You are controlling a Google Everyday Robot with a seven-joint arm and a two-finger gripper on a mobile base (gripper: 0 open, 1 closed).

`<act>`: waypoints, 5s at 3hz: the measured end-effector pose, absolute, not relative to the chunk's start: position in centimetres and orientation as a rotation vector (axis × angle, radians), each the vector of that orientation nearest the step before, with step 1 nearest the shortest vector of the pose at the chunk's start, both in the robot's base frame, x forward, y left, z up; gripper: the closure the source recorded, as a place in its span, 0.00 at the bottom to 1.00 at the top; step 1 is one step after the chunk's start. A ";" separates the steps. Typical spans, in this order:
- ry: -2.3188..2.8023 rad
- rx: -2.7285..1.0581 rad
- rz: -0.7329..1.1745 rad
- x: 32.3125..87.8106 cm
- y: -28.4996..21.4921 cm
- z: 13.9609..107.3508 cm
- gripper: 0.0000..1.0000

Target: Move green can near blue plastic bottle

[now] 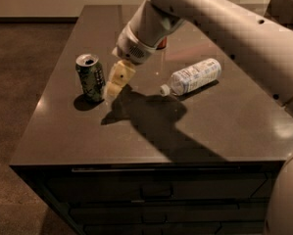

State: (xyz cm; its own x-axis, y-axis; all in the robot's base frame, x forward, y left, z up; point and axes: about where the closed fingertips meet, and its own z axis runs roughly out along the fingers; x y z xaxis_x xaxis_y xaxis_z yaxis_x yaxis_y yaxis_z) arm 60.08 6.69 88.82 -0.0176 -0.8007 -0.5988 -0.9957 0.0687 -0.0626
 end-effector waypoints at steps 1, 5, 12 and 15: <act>1.825 -1.807 0.567 59.8 9.2 89.0 0.00; 1.750 -1.853 0.651 58.9 12.4 92.9 0.65; 1.957 -1.550 0.481 64.8 -4.9 93.7 0.60; 1.943 -1.539 0.511 64.5 -5.4 92.1 0.00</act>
Offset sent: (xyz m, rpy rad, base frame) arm -0.0145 0.0663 0.0253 0.0748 0.0011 0.1332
